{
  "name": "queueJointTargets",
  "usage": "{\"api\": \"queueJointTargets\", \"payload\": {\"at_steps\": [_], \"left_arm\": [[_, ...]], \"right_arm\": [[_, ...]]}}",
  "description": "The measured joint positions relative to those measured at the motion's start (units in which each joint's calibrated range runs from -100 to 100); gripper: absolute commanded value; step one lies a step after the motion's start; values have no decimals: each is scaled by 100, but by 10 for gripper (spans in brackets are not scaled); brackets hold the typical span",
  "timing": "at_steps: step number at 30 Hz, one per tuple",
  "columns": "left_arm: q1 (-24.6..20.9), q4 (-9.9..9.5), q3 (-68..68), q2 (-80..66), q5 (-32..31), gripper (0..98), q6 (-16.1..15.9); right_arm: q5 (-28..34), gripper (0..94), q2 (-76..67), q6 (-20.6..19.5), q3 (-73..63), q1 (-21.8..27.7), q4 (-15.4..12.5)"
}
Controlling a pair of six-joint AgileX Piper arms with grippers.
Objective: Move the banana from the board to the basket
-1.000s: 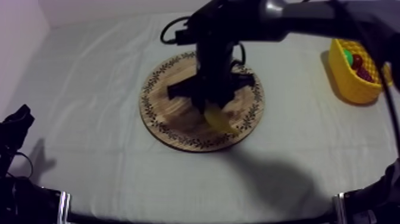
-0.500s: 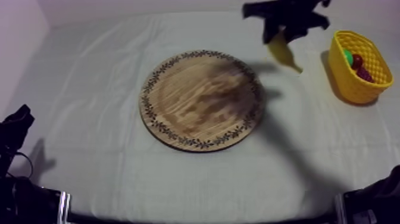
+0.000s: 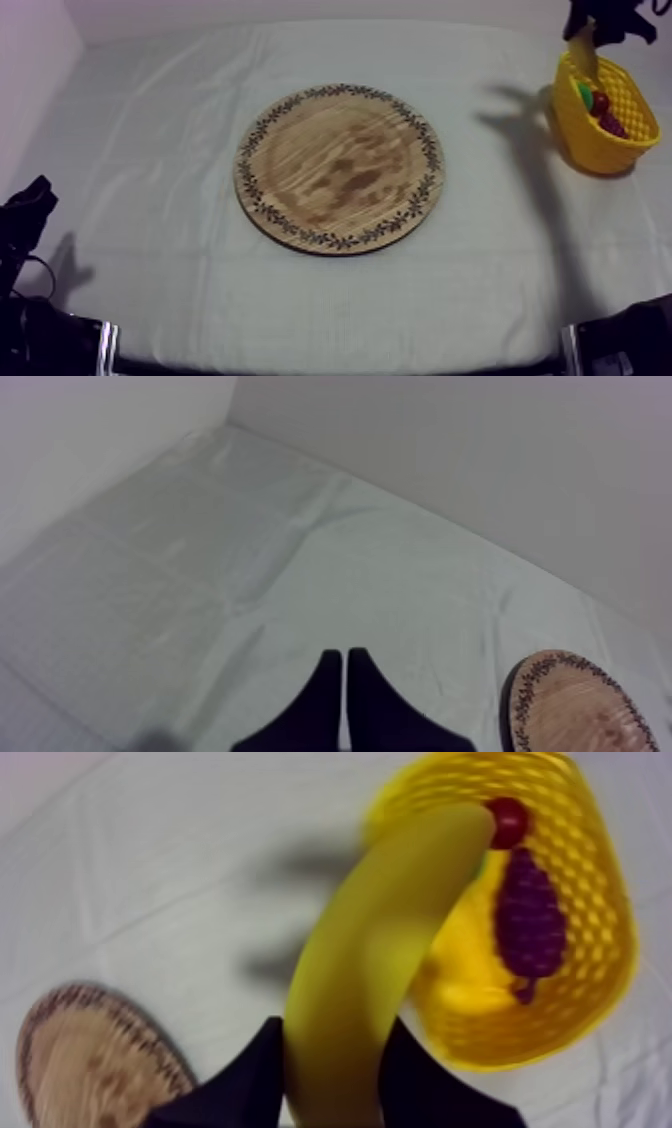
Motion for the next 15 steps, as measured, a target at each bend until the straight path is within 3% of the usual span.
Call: {"api": "queueJointTargets", "payload": {"at_steps": [4,11,15], "left_arm": [[0,0,0,0,0,1,0],[0,0,0,0,0,1,0],[0,0,0,0,0,1,0]], "right_arm": [[-44,242,205,-13,-105,304,26],[-91,375,599,-181,-252,510,131],[-187,506,668,-231,-281,585,168]]}}
